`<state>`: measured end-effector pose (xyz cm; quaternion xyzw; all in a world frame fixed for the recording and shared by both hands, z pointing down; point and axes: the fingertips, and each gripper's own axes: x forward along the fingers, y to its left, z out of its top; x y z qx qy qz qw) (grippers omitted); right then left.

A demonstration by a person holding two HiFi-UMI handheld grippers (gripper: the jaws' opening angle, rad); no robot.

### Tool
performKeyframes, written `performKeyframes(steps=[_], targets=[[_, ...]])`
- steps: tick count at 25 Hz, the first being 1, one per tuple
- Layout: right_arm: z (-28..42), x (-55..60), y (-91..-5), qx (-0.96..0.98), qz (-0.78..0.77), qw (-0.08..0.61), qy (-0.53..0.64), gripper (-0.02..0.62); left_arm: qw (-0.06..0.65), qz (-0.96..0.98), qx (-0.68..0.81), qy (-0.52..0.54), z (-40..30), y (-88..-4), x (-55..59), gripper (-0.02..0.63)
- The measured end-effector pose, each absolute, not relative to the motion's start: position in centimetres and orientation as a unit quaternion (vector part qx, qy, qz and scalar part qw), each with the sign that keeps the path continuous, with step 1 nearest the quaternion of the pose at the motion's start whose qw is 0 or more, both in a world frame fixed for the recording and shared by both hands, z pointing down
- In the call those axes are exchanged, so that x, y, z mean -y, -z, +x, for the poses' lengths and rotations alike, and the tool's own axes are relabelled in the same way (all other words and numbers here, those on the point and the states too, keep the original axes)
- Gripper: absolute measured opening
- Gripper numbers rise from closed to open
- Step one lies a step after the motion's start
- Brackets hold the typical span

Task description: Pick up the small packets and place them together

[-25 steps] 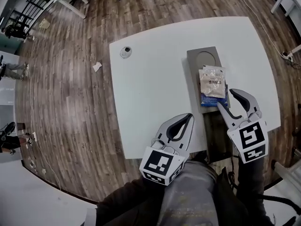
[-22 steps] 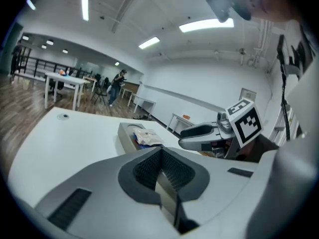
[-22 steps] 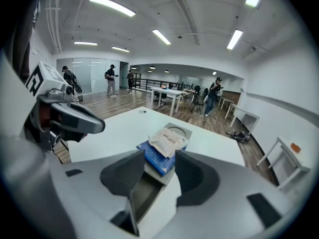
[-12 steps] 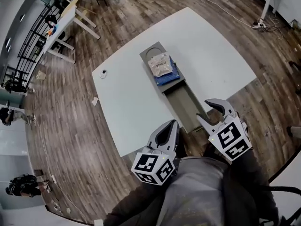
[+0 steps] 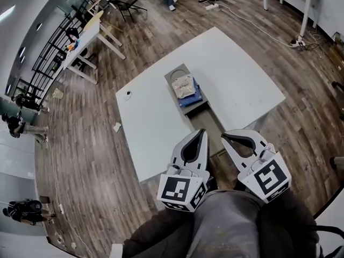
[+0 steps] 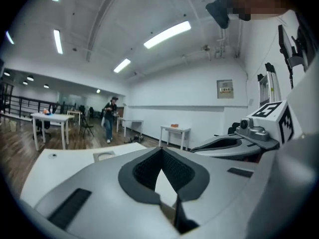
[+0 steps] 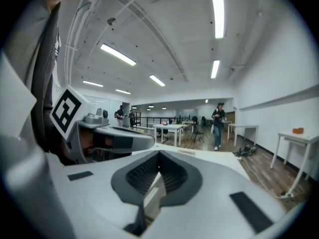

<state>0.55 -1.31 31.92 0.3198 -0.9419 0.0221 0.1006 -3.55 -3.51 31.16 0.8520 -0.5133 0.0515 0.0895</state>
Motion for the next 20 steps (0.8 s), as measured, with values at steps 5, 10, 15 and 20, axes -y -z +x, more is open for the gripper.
performKeyframes(steps=[5, 10, 15, 20], targets=[[0.3, 3.4, -26.5, 0.934, 0.352, 0.036, 0.045, 0.006, 0.024, 0.853, 0.521, -0.029, -4.1, -27.3, 4.8, 0.003], [-1.1, 1.4, -29.6, 0.933, 0.359, 0.035, -0.02, 0.006, 0.023, 0.852, 0.521, -0.046, -4.6, -28.9, 3.9, 0.003], [-1.4, 1.8, -29.4, 0.933, 0.358, 0.031, -0.016, 0.006, 0.023, 0.852, 0.521, -0.039, -4.5, -28.5, 4.3, 0.003], [-1.4, 2.5, -28.7, 0.934, 0.356, 0.026, 0.002, 0.005, 0.021, 0.853, 0.52, -0.033, -4.4, -28.1, 4.8, 0.003]])
